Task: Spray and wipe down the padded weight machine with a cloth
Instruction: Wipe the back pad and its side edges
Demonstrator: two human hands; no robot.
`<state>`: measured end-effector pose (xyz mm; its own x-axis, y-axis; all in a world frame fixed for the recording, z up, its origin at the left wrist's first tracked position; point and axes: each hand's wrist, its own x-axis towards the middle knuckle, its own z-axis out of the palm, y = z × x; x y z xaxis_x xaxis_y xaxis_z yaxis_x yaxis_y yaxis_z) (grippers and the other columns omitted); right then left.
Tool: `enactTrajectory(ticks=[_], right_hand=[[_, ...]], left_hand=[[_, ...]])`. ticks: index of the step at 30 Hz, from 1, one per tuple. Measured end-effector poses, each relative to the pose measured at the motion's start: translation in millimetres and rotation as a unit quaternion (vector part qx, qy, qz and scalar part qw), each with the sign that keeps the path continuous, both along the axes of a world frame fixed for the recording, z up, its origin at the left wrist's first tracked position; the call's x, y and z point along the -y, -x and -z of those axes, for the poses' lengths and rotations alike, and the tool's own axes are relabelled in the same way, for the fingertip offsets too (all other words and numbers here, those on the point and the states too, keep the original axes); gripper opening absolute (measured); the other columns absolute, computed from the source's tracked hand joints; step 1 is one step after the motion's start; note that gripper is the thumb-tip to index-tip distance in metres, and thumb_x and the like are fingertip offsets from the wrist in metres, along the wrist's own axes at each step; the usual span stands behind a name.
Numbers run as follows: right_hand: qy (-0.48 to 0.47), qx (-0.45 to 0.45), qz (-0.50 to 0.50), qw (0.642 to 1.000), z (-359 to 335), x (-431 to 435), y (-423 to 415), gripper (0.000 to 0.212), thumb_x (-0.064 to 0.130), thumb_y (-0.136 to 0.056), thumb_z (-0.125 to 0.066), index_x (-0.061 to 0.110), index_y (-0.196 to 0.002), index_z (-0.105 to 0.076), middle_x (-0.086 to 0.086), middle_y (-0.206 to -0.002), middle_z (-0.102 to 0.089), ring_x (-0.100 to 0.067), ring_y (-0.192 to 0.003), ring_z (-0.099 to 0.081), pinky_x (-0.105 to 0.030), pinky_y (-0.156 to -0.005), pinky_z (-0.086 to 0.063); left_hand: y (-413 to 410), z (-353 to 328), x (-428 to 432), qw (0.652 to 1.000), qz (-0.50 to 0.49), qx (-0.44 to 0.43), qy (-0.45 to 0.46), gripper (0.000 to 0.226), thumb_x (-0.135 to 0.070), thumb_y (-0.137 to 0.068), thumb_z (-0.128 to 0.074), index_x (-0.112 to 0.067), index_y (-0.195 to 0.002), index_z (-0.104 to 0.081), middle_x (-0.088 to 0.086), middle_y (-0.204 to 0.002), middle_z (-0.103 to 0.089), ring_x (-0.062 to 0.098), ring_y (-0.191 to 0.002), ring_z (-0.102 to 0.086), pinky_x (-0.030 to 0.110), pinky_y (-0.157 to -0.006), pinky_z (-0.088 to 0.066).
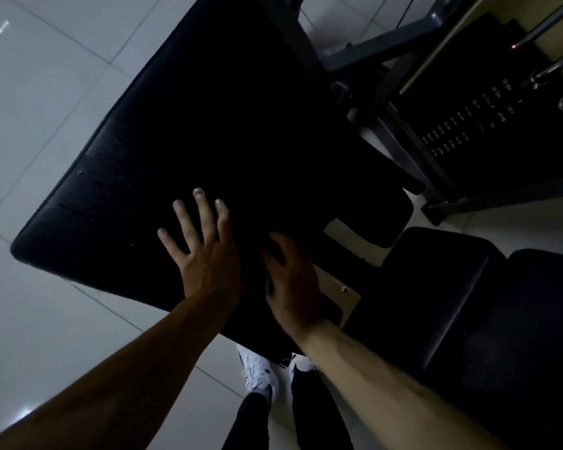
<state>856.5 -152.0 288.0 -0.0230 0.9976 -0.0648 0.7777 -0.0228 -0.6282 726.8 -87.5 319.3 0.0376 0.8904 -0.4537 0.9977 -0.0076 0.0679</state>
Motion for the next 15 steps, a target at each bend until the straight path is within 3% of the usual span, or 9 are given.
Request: enactTrajectory(ticks=[2,4,6,9,13,15], right_hand=[[0.084,-0.024,-0.063,0.994,6,20,4,0.052,0.035,-0.098,-0.047,0.012,-0.144,-0.059,-0.009,-0.154,-0.047,-0.023,-0.144,-0.038,-0.041,-0.120,-0.036],[0.085,-0.004,-0.082,0.993,10,8,-8,0.063,0.046,-0.097,-0.030,0.015,-0.146,-0.057,-0.007,-0.153,-0.048,-0.020,-0.143,-0.036,-0.038,-0.121,-0.031],[0.023,0.029,-0.112,0.993,5,-27,-23,0.055,0.037,-0.099,-0.032,0.017,-0.139,-0.063,-0.009,-0.146,-0.054,-0.025,-0.136,-0.044,-0.041,-0.115,-0.039],[-0.119,0.050,-0.132,0.983,-4,-96,-32,0.038,0.015,-0.101,-0.050,0.013,-0.135,-0.068,-0.018,-0.131,-0.060,-0.038,-0.119,-0.056,-0.046,-0.101,-0.049],[-0.094,0.020,-0.001,0.995,-21,-147,-4,0.040,0.006,-0.097,-0.058,0.008,-0.137,-0.064,-0.018,-0.132,-0.055,-0.037,-0.120,-0.054,-0.040,-0.107,-0.042],[-0.104,0.029,-0.013,0.994,-26,-135,25,0.044,0.009,-0.093,-0.051,0.007,-0.135,-0.064,-0.017,-0.128,-0.056,-0.035,-0.116,-0.054,-0.039,-0.104,-0.041]], left_hand=[[4,-1,2,1.000,0.000,0.006,0.007,0.129,-0.041,-0.080,-0.081,-0.022,-0.160,0.018,0.010,-0.161,0.039,0.040,-0.147,0.036,0.073,-0.118,0.007],[8,-3,4,1.000,0.017,0.013,0.003,0.126,-0.039,-0.083,-0.079,-0.023,-0.160,0.018,0.009,-0.162,0.038,0.038,-0.148,0.035,0.071,-0.119,0.004],[16,-6,8,0.999,0.026,0.022,-0.032,0.113,-0.040,-0.089,-0.072,-0.022,-0.162,0.012,0.008,-0.164,0.033,0.035,-0.150,0.031,0.066,-0.122,0.002],[40,-16,17,0.993,-0.013,0.044,-0.105,0.103,-0.046,-0.088,-0.071,-0.018,-0.164,-0.008,0.015,-0.169,0.018,0.035,-0.156,0.015,0.056,-0.127,-0.001],[88,-34,26,0.979,-0.130,0.016,-0.156,0.121,-0.043,-0.071,-0.089,-0.013,-0.162,-0.017,0.021,-0.169,0.008,0.039,-0.156,0.007,0.057,-0.125,-0.004],[111,-43,23,0.973,-0.164,-0.010,-0.164,0.129,-0.039,-0.064,-0.095,-0.010,-0.162,-0.016,0.023,-0.168,0.006,0.042,-0.156,0.003,0.062,-0.124,-0.008]])
